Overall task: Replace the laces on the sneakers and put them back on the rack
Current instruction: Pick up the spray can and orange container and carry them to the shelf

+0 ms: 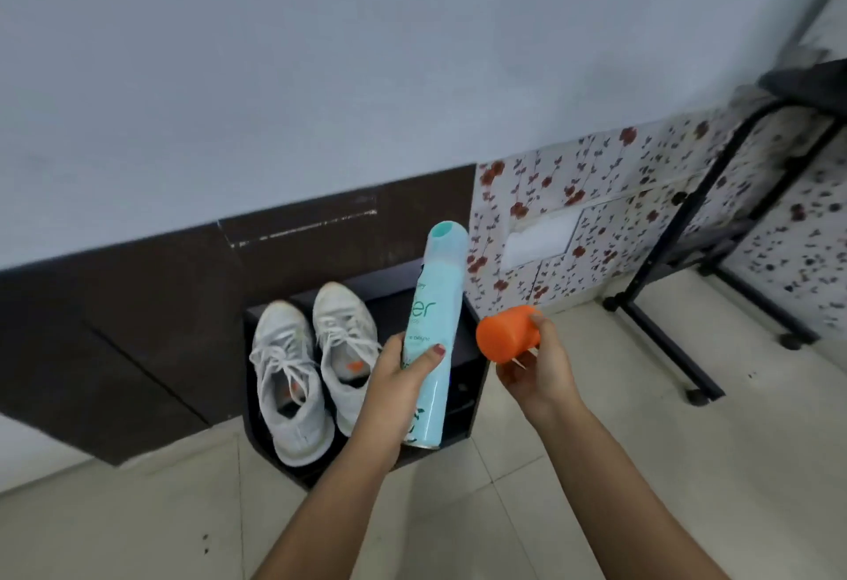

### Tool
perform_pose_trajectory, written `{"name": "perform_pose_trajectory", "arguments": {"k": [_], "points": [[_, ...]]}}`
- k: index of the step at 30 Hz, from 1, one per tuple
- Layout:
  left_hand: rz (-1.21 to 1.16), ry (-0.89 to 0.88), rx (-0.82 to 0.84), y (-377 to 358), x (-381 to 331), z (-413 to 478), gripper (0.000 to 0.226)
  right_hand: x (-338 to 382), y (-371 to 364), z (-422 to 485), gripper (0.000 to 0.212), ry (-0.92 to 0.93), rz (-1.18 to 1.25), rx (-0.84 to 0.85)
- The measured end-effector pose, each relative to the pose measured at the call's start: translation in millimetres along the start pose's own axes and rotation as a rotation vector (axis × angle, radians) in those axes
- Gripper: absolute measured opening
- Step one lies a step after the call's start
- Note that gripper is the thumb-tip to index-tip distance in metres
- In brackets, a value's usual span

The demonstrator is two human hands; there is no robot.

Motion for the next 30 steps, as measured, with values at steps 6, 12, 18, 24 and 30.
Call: {"name": "perform_pose_trajectory", "arguments": {"k": [6,12,18,24,30], "points": [[0.032,0.103,0.081,-1.8,-130.9,-47.2,0.022,113.0,-44.0,-100.7,0.053,-0.04,0.0,-0.05],[0.156,0.114,0.252,-57.9,-230.3,-74.5,0.019,230.9,-32.7,-165.6,0.048,0.075,0.03,-0.077],[0.321,0.005,0.455,-194.5,-283.1,-97.2,0.026,341.9,55.2,-176.3,0.038,0.221,0.078,-0.132],[0.316,-0.036,0.537,-375.5,-320.0,-142.1,0.024,463.1,171.3,-180.5,0.031,0.319,-0.002,-0.194],[0.285,0.006,0.627,-510.9,-338.6,-168.6,0.026,565.9,256.6,-178.7,0.035,0.38,0.033,-0.191]]}}
Point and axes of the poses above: each hand's wrist, its own z-axis towards the middle knuckle, its own y-axis out of the back of the hand, x = y × z, the point moved 7 cm from there along z, towards the middle knuckle, and after that the axes turned 14 degrees about z, right-handed, at the moved point
